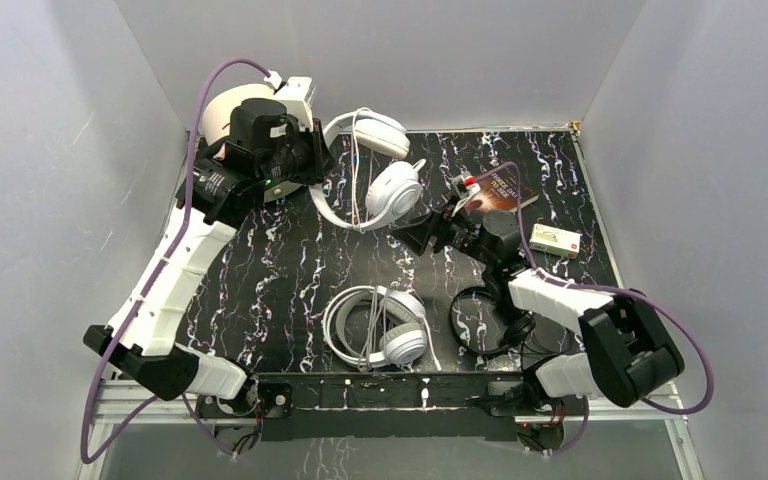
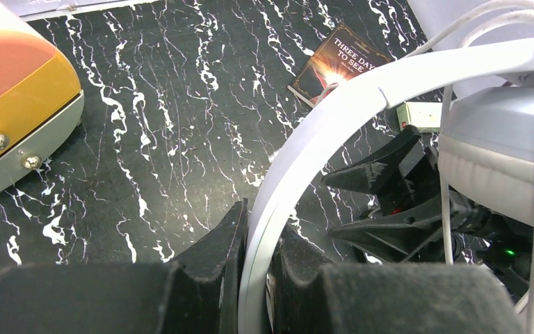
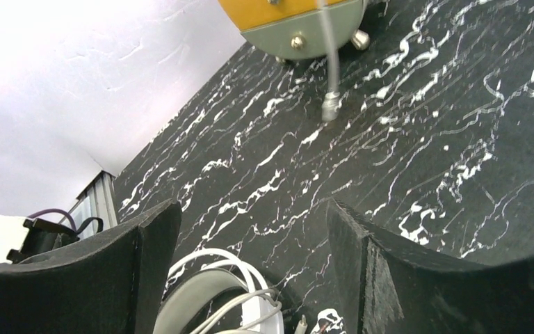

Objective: Wrap the headphones
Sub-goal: Wrap the headphones cable around the headphones.

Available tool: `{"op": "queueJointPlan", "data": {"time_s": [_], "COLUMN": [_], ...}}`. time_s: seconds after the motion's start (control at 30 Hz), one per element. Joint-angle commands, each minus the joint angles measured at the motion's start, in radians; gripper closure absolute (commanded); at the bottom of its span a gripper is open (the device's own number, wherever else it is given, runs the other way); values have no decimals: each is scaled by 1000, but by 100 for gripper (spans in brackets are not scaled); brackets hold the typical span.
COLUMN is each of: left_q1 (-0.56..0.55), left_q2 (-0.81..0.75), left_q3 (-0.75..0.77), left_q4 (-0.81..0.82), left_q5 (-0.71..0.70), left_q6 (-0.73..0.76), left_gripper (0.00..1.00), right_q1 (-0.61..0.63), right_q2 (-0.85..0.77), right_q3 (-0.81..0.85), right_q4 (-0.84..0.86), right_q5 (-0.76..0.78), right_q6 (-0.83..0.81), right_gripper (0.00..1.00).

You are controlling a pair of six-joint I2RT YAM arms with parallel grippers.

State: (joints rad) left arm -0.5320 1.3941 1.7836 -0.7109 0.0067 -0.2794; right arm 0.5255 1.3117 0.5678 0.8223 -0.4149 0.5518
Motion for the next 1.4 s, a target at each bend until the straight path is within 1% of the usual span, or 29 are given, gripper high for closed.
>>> {"op": "queueJointPlan", "data": {"time_s": [0.0, 0.17, 0.3, 0.43, 0.63, 0.73, 0.83, 1.03, 1.23, 1.37], "left_q1": [1, 1, 1, 1, 1, 1, 1, 1, 1, 1], "left_q2": [-27, -26, -31, -39, -46, -46, -44, -39, -37, -38], "left_q3": [53, 52, 53, 52, 50, 50, 48, 54, 59, 62], "left_q4": [36, 35, 36, 32, 27, 25, 28, 30, 30, 30], "left_q5": [10, 14, 15, 14, 7, 7, 7, 10, 18, 26], "left_q6": [-10, -10, -11, -9, -3, -1, 0, 0, -3, -9], "left_gripper": [100, 100, 100, 100, 100, 100, 100, 100, 100, 100], "right_q1": [-1, 30, 74, 77, 79, 78, 79, 78, 80, 89], "right_q2": [57, 150, 198, 229, 216, 189, 188, 201, 237, 283], "right_q3": [45, 48, 60, 58, 61, 33, 42, 72, 87, 128], "right_q4": [116, 267, 314, 377, 367, 362, 343, 265, 274, 278], "right_q5": [-16, -35, -29, -34, -14, 7, 4, 51, 51, 48], "right_q6": [47, 144, 159, 199, 197, 181, 168, 162, 175, 176], "right_gripper": [17, 20, 20, 21, 23, 22, 22, 22, 22, 24]}}
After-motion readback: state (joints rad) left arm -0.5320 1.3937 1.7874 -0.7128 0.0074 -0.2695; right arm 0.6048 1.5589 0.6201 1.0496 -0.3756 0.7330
